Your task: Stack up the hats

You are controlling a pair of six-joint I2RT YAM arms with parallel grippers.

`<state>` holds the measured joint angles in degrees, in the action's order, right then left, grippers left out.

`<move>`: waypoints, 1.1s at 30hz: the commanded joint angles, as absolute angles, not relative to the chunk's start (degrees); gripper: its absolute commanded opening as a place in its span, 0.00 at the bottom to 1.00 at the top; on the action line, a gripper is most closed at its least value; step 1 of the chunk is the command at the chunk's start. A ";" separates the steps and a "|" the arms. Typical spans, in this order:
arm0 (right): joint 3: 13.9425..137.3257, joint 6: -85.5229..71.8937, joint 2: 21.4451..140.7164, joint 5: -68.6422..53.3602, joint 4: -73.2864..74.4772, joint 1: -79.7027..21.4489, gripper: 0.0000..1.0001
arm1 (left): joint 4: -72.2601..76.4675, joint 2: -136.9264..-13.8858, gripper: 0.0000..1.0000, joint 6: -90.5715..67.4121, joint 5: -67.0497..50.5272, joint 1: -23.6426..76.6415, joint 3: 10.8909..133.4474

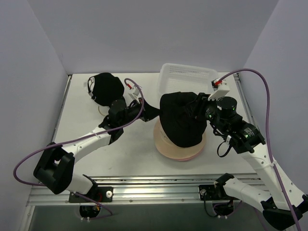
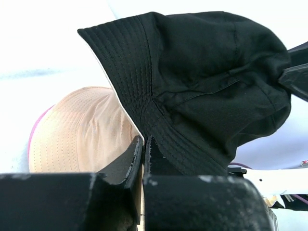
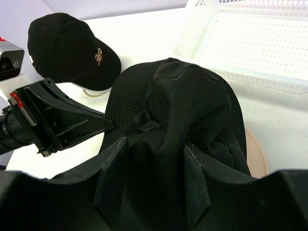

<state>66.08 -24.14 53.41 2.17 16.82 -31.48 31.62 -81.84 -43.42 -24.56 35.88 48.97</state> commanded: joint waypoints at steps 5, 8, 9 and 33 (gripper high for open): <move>65.04 -23.91 52.38 2.46 13.80 -31.46 0.42 | 35.77 -78.05 0.02 -45.43 -27.94 34.98 47.91; 65.65 -23.64 52.56 3.51 13.89 -31.46 0.42 | 36.30 -77.08 0.02 -47.10 -29.09 34.45 46.24; 66.09 -23.47 52.99 3.86 13.89 -31.46 0.42 | 36.65 -76.82 0.02 -47.54 -30.14 34.11 45.10; 73.75 -28.65 58.45 8.97 12.04 -27.96 0.61 | 37.71 -82.53 0.02 -44.56 -29.80 34.37 35.69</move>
